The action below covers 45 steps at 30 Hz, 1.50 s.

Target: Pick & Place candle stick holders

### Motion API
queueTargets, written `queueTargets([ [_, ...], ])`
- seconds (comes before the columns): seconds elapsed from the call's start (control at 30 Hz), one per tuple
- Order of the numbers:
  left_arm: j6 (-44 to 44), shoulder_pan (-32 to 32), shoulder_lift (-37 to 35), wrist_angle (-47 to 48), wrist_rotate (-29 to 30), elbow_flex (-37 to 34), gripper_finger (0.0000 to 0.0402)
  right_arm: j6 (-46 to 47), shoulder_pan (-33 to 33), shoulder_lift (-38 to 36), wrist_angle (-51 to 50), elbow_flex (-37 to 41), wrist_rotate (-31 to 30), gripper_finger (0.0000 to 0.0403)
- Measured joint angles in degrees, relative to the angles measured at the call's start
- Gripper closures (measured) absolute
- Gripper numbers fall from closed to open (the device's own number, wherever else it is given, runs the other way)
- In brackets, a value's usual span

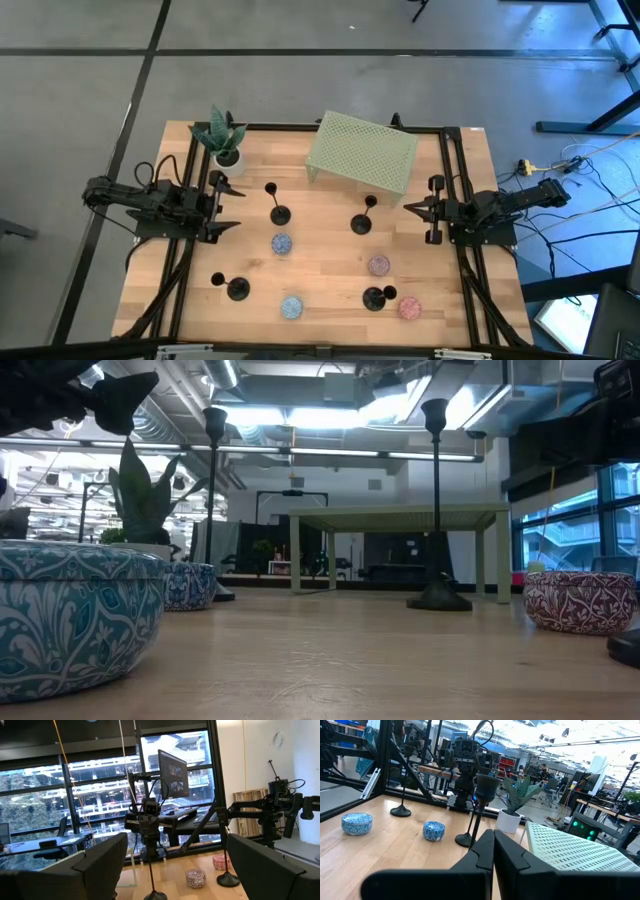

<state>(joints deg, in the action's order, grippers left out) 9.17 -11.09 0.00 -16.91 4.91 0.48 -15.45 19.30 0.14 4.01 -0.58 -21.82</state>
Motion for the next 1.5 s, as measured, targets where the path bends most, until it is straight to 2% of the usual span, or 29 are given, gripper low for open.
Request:
queueTargets([
  [0.77,0.0,0.0,0.01,0.02,0.0,-0.01,0.0064,0.1,-0.01,0.0,-0.02,0.02,-0.02,0.0393],
  [0.93,0.0,0.01,0.02,0.01,0.0,0.02,0.0064,9.68,0.0,0.0,1.37,0.02,4.33,0.0393],
  [1.17,4.48,0.01,0.0,-0.04,-0.1,0.0,0.0064,10.44,-0.01,0.0,3.52,0.02,6.45,0.0393],
  [1.3,4.48,0.0,0.02,-0.21,-0.35,0.0,0.0064,9.85,0.0,0.0,8.85,0.02,6.44,0.0393],
  [1.5,4.47,0.0,0.01,-1.38,-0.92,0.01,0.0064,2.97,0.01,0.0,18.65,0.02,6.45,0.0393],
])
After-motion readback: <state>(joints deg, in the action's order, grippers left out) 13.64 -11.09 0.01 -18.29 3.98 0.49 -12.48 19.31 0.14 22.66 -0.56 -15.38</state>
